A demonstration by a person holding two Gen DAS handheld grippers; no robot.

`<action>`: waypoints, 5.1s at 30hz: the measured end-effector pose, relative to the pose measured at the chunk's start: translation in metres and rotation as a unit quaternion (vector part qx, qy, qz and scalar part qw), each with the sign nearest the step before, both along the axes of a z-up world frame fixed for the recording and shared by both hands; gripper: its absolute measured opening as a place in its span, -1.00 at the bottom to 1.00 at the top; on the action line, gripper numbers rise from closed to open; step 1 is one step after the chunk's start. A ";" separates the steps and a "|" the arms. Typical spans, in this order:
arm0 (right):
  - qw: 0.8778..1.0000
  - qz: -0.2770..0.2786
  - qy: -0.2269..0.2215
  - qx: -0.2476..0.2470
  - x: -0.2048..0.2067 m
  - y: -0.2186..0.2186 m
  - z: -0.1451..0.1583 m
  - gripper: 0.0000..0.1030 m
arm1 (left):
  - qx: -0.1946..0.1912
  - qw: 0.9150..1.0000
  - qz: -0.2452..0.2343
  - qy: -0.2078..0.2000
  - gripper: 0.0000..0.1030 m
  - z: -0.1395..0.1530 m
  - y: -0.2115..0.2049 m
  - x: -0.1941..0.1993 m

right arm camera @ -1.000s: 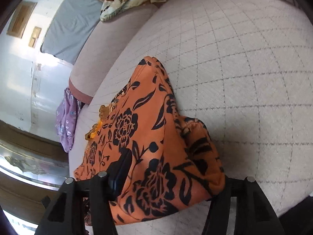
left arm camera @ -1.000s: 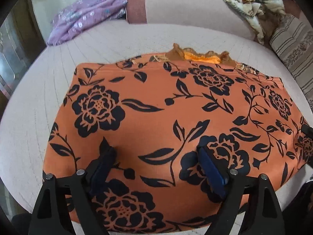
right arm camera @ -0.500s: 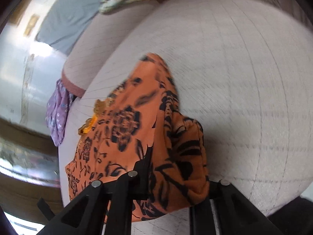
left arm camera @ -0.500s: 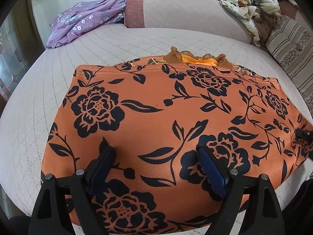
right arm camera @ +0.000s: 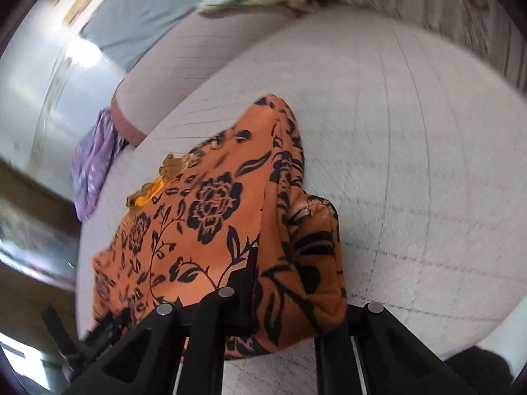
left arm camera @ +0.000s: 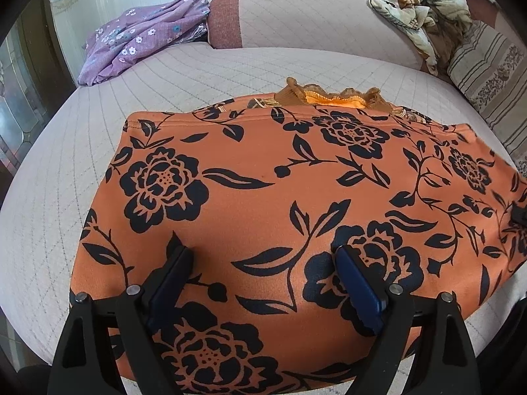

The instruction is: Fold small clothes

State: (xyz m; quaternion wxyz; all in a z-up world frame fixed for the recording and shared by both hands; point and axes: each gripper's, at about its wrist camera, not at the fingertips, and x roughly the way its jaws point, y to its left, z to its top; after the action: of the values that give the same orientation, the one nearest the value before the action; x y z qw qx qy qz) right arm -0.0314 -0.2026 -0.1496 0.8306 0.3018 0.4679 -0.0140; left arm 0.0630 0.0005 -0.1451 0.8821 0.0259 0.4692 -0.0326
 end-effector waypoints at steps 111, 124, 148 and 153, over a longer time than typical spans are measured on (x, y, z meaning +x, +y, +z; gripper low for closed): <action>0.920 0.374 -0.094 0.064 0.024 0.359 0.030 -0.79 | -0.439 0.890 0.122 -0.019 0.83 0.026 0.224 -0.017; 0.919 0.349 -0.145 0.112 0.016 0.329 0.051 -0.79 | -0.489 0.867 0.058 0.076 0.83 0.025 0.197 0.035; 0.902 0.413 -0.113 0.062 0.012 0.373 0.004 -0.72 | -0.360 0.925 0.053 0.113 -0.56 -0.017 0.192 0.069; 0.900 0.416 -0.120 0.055 0.003 0.375 0.009 -0.38 | -0.331 0.936 0.050 0.112 -0.55 -0.011 0.190 0.070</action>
State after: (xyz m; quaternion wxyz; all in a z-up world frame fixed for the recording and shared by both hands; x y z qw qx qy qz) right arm -0.0280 0.1728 -0.1411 0.7929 0.1239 0.4473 0.3948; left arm 0.1332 0.1900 -0.1556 0.7828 -0.2950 0.5285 -0.1445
